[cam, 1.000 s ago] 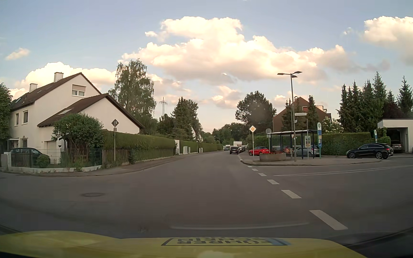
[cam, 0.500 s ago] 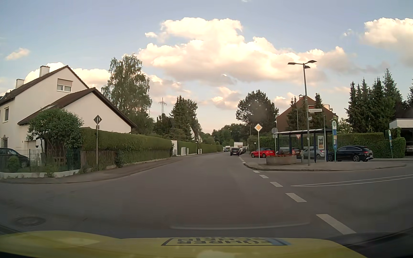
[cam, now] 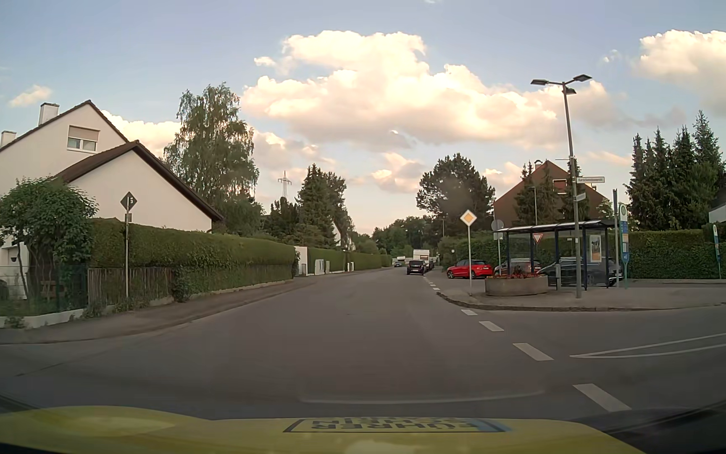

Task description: Follow the waypoints while adhering to traffic rules and regulations

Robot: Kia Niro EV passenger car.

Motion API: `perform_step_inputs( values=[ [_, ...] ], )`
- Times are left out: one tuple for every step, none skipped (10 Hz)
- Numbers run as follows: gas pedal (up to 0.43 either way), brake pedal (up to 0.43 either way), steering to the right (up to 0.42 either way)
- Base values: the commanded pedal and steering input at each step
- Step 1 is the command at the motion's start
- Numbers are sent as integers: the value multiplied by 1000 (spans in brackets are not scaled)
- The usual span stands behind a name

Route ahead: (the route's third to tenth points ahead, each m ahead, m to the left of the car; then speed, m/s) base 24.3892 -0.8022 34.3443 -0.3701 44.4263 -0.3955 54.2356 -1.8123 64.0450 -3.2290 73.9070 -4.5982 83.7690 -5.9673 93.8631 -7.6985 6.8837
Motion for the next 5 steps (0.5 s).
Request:
perform_step_inputs(
  values=[
    [87, 0, 0],
    [87, 0, 0],
    [87, 0, 0],
    [87, 0, 0],
    [87, 0, 0]
  ],
)
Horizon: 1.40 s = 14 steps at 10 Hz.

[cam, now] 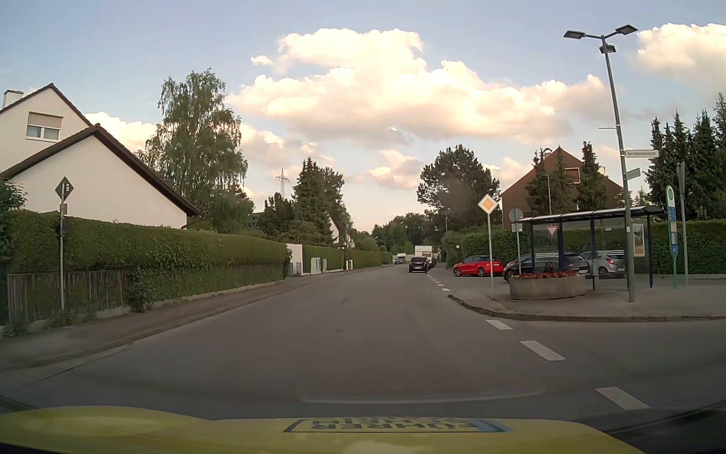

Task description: Follow the waypoints while adhering to traffic rules and regulations

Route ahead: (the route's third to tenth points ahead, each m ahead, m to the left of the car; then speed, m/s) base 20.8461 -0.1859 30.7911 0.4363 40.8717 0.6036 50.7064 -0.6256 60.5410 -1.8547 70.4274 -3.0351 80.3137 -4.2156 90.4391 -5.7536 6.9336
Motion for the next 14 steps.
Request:
perform_step_inputs(
  values=[
    [87, 0, 0],
    [87, 0, 0],
    [87, 0, 0],
    [87, 0, 2],
    [98, 0, 5],
    [110, 0, 7],
    [118, 0, 7],
    [118, 0, 7],
    [118, 0, 7],
    [118, 0, 7],
    [118, 0, 7],
    [130, 0, 3],
    [130, 0, -3],
    [130, 0, -6]
  ],
)
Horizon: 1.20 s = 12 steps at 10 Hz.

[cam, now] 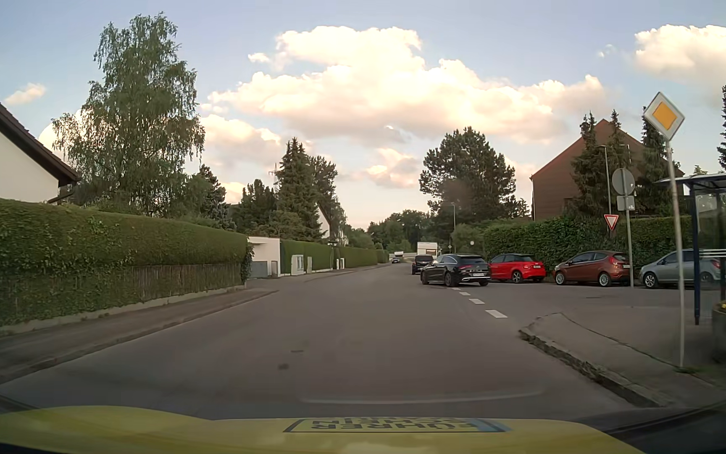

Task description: Follow the waypoints while adhering to traffic rules and regulations

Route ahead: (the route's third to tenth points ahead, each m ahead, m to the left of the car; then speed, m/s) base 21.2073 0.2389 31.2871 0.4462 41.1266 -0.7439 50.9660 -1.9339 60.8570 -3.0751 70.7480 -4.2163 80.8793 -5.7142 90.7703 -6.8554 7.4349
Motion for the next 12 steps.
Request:
perform_step_inputs(
  values=[
    [130, 0, -6],
    [130, 0, -6],
    [118, 0, -5],
    [118, 0, -5],
    [118, 0, -5],
    [118, 0, -5],
    [118, 0, -5],
    [118, 0, -4],
    [118, 0, -4],
    [118, 0, -4],
    [118, 0, -4],
    [118, 0, -4]
  ],
)
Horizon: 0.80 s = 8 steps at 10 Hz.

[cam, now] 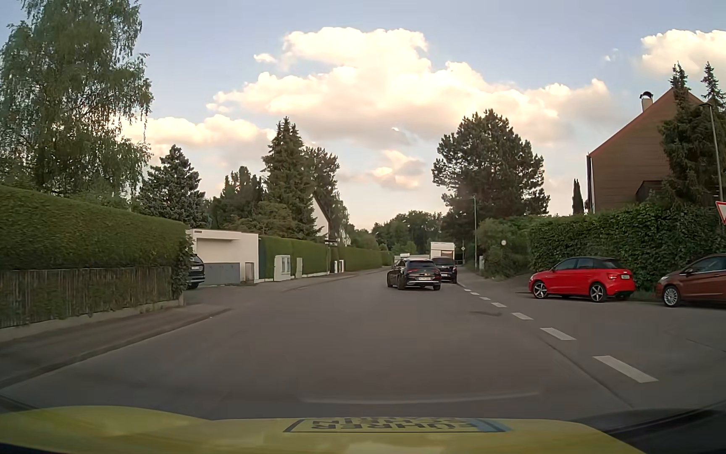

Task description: Follow the waypoints while adhering to traffic rules and regulations

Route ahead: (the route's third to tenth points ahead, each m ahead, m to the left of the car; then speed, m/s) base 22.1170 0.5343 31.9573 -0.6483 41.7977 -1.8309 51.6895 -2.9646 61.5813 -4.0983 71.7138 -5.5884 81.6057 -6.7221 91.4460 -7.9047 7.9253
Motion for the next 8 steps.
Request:
perform_step_inputs(
  values=[
    [118, 0, -3],
    [118, 0, -3],
    [118, 0, -3],
    [118, 0, -4],
    [118, 0, -3],
    [118, 0, -3],
    [118, 0, -3],
    [118, 0, -3]
  ],
)
